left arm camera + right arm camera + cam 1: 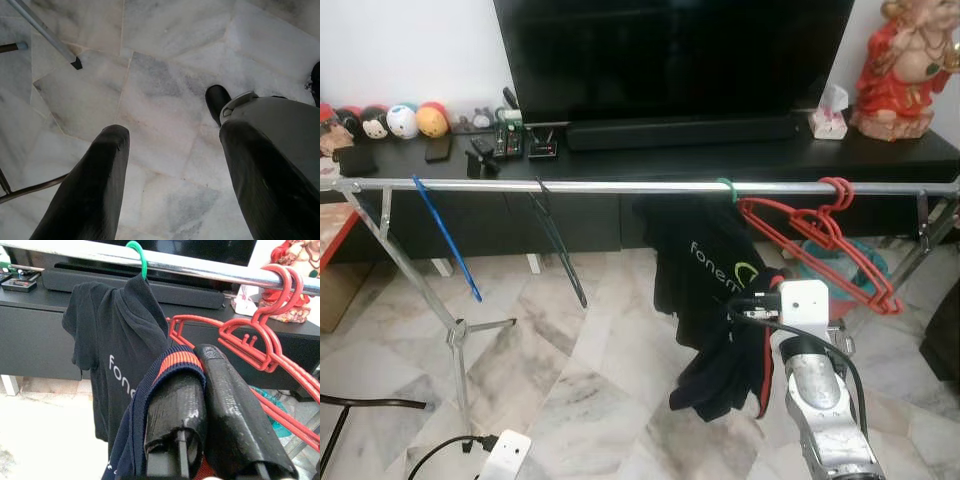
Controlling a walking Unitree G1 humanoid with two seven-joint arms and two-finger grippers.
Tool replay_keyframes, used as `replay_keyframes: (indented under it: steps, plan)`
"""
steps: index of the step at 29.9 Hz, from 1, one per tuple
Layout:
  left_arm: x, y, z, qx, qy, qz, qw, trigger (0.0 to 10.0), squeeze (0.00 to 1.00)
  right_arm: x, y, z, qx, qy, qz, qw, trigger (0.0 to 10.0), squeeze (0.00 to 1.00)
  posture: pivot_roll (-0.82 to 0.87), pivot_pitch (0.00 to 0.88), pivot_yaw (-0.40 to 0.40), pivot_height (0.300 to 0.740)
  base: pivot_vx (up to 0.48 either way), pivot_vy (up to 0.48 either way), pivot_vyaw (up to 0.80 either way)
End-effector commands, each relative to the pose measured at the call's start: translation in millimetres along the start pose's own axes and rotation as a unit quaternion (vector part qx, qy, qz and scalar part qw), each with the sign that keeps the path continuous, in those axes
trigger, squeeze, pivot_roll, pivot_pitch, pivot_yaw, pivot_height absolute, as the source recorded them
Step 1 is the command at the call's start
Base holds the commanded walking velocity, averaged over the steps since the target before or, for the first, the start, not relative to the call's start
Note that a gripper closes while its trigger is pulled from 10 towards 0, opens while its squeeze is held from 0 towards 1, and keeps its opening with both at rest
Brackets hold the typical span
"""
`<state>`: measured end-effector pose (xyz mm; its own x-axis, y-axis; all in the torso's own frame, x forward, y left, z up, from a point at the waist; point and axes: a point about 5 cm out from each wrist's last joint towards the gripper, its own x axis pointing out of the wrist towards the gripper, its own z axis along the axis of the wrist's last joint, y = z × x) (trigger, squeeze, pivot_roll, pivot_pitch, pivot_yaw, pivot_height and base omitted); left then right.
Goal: Hang hanger
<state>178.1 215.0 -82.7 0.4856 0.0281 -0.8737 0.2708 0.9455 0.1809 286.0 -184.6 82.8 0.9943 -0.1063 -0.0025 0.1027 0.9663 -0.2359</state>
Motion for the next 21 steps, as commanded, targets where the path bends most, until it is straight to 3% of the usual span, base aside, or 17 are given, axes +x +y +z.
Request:
replay_keyframes:
  steps: [1, 21]
  plan:
    - [-0.6, 1.4, -4.5, -0.003, 0.009, 0.002, 1.000, 10.0, 0.00, 1.3, -0.1, 5.1, 0.007, -0.014, -0.002, 1.000, 10.0, 0.00, -0.03, 0.000, 0.024, 0.740, 0.000, 0.000, 0.00]
    - [-0.6, 1.3, -4.6, -0.005, 0.009, 0.002, 1.000, 10.0, 0.00, -1.2, -1.2, -1.7, 0.034, -0.006, -0.011, 0.999, 10.0, 0.00, -0.03, 0.000, 0.022, 0.740, 0.000, 0.000, 0.00]
